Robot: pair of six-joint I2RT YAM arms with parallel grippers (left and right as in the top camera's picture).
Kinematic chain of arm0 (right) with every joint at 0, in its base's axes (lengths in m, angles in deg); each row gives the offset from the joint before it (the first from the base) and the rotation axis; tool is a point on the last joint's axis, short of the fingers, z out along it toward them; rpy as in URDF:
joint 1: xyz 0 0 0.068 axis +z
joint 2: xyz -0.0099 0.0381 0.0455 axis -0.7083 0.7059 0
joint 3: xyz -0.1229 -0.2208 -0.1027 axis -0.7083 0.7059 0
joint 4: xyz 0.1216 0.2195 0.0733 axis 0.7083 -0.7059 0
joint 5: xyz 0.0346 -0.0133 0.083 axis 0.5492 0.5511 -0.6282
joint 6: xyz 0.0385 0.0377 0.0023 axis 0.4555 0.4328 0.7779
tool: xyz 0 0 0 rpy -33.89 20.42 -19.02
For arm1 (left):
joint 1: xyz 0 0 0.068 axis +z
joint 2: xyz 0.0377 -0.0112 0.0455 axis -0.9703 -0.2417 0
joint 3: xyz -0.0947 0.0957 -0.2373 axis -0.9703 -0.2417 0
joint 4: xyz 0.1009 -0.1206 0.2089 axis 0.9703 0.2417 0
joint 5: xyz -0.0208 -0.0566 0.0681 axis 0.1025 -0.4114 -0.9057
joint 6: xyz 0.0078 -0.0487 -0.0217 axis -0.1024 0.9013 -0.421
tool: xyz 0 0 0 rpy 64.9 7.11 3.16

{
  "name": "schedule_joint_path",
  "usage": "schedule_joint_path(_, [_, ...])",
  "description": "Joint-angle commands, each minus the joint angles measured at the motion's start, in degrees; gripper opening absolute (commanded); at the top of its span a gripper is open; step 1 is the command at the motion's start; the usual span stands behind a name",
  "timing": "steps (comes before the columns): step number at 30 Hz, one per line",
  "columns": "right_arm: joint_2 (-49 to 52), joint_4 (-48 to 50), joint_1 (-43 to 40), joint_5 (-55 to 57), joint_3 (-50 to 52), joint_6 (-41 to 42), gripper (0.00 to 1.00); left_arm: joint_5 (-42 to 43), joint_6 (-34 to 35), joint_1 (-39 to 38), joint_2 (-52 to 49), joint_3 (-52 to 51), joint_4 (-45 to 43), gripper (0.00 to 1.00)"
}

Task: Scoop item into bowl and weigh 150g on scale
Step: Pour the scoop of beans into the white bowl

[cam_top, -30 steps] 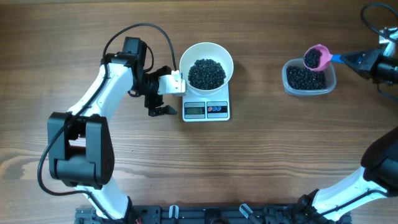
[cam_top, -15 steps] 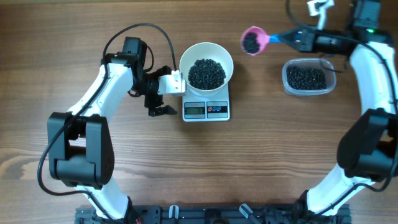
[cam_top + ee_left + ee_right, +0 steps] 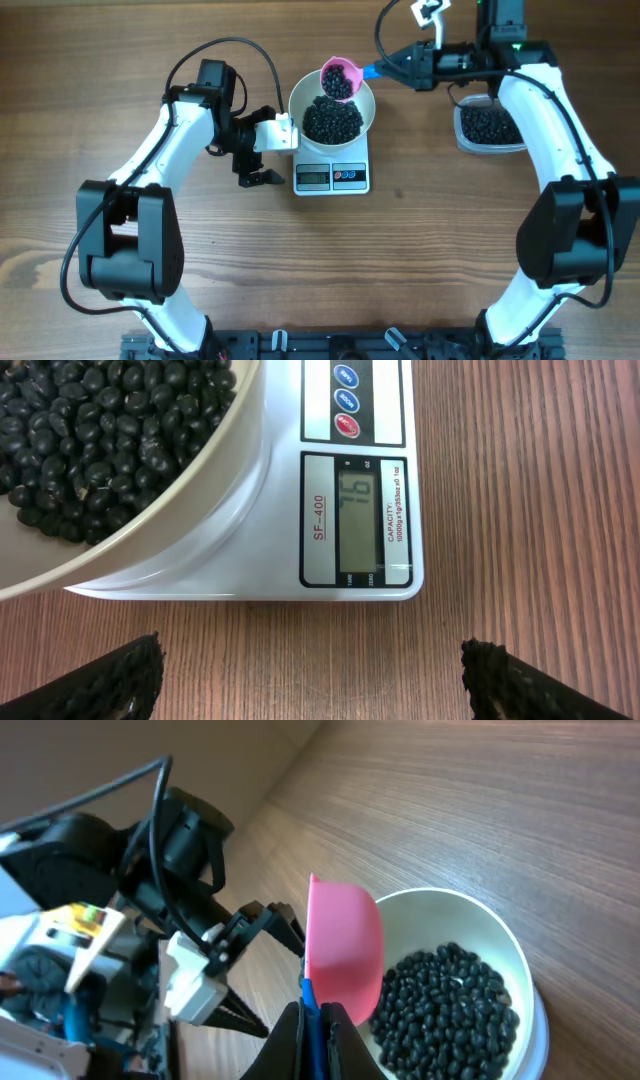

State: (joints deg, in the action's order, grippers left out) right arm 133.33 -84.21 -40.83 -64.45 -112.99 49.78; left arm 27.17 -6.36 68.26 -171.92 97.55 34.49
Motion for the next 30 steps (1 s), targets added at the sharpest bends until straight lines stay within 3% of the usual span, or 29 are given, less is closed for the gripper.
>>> schedule_joint_path(1, [-0.2, 0.2, 1.8, 7.3, -1.7, -5.7, 0.04, 1.1, 0.3, 0.2, -0.6, -0.5, 0.1, 1.0])
schedule_joint_path(6, [-5.7, 0.2, 3.9, 18.8, -1.9, -21.4, 0.04, 1.1, 0.3, 0.2, -0.6, -0.5, 0.1, 1.0])
schedule_joint_path(10, [-9.0, 0.9, 5.2, 21.1, -1.9, -35.3, 0.04, 1.1, 0.3, 0.2, -0.6, -0.5, 0.1, 1.0])
schedule_joint_path(15, [-9.4, 1.1, 5.3, 20.9, -1.9, -36.8, 0.04, 1.1, 0.3, 0.2, -0.6, -0.5, 0.1, 1.0])
schedule_joint_path(19, [-9.4, 1.1, 5.3, 15.9, -1.9, -45.0, 0.04, 1.1, 0.3, 0.2, -0.6, -0.5, 0.1, 1.0])
schedule_joint_path(30, [-9.4, 2.8, 5.3, 11.0, -1.9, -44.8, 0.04, 1.1, 0.3, 0.2, -0.6, -0.5, 0.1, 1.0])
